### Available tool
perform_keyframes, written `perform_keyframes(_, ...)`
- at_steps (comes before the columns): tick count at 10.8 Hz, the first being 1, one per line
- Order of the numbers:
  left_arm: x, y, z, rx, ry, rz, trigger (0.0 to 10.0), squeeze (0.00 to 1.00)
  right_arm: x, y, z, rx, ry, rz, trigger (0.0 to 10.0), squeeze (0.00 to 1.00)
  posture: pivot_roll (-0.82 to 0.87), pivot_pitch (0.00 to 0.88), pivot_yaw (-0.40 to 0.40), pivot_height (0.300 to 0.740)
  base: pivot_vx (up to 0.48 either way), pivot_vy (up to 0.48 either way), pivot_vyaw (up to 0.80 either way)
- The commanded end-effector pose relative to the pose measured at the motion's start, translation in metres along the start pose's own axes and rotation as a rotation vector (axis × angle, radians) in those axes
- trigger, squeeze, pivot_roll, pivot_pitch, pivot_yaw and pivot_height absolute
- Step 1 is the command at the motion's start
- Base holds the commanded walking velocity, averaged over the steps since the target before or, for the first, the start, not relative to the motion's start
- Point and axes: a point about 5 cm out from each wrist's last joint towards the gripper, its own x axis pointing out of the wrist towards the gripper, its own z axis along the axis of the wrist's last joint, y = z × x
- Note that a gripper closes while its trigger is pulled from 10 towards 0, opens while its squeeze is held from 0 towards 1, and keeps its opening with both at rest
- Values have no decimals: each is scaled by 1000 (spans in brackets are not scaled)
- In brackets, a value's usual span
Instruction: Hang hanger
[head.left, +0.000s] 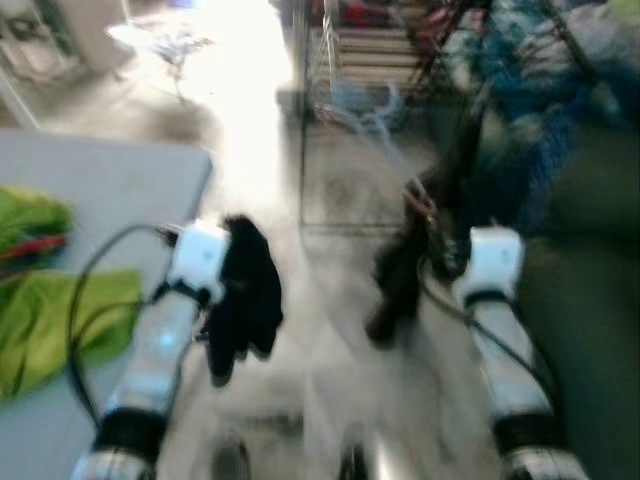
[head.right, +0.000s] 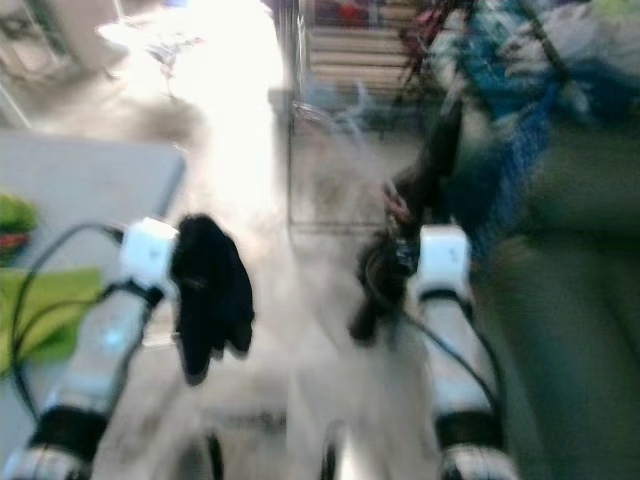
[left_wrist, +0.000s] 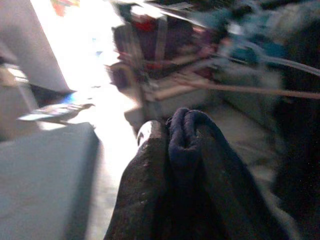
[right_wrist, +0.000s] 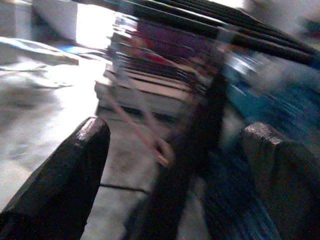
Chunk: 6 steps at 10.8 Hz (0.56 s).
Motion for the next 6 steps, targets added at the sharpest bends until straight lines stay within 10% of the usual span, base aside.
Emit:
perform_keyframes(1,-1,-2,-1,6,2,-18,10000,0,2,2,1,2,-8,18,10000,0,23,113,-38,740,416,0,0)
perform_keyframes(6,2,3,1,4,-4,-8,10000,0,4,-4,-1,-19,-4,30,10000,0,23,116,-34,740,406,113,0)
